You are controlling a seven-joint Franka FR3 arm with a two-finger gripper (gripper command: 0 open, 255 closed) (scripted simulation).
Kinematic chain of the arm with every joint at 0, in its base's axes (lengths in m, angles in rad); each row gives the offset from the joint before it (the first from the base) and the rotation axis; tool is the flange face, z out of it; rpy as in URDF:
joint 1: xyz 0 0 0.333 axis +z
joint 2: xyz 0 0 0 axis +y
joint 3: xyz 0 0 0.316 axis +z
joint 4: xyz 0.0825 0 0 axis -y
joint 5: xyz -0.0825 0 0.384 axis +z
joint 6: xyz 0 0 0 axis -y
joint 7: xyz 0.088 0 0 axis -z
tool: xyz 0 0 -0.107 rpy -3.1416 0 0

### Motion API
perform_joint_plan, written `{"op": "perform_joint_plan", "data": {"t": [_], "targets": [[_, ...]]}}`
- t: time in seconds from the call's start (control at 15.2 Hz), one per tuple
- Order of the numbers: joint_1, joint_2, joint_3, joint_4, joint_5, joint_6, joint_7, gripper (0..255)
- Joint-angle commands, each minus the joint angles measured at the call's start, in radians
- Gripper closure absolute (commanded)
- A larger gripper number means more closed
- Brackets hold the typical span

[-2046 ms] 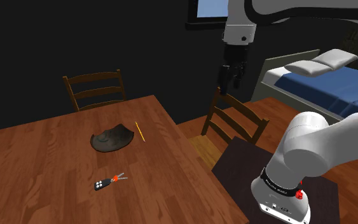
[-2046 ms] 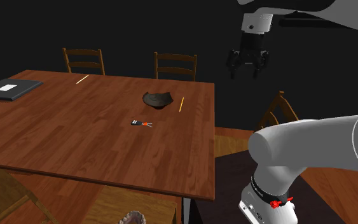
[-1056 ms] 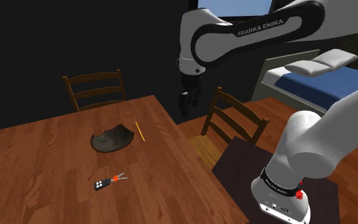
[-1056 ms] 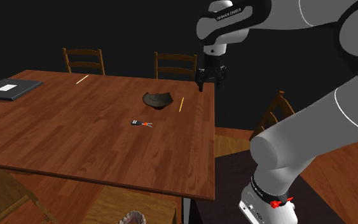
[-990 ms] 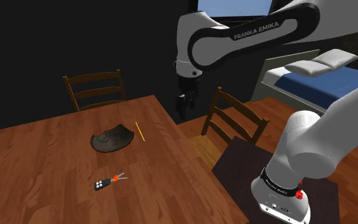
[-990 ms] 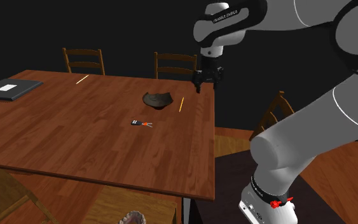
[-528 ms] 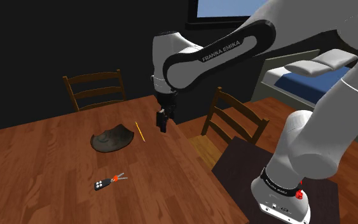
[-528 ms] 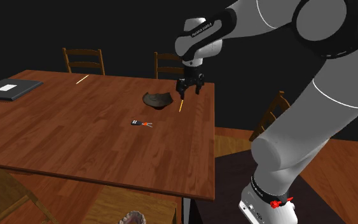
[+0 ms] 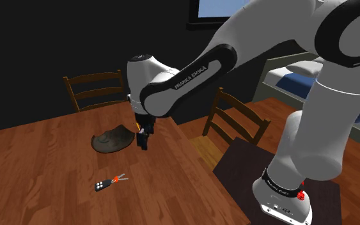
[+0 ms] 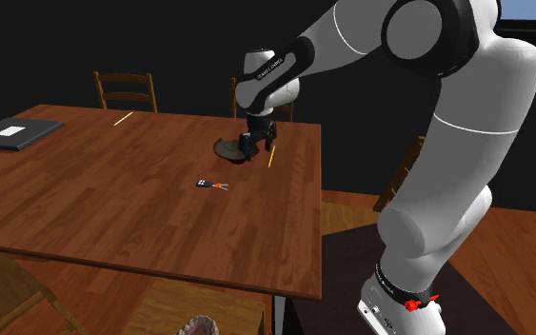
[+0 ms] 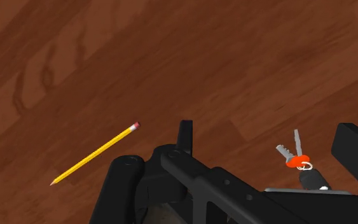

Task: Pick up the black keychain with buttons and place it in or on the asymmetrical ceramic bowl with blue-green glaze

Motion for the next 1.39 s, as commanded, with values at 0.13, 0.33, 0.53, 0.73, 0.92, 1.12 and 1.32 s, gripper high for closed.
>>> {"op": "perform_joint_plan", "data": {"t": [0.13, 0.33, 0.53, 0.73, 0.92, 1.12, 1.32], "targets": [[0.031, 0.126, 0.022, 0.084, -0.048, 0.056, -0.008, 0], [0.061, 0.223, 0.034, 0.158, -0.091, 0.086, -0.007, 0], [0.096, 0.320, 0.041, 0.239, -0.135, 0.108, -0.007, 0], [0.135, 0.415, 0.044, 0.327, -0.177, 0.123, -0.010, 0], [0.158, 0.473, 0.042, 0.375, -0.201, 0.136, -0.011, 0], [0.162, 0.503, 0.036, 0.379, -0.209, 0.162, -0.006, 0], [0.167, 0.535, 0.029, 0.384, -0.218, 0.187, 0.000, 0]]}}
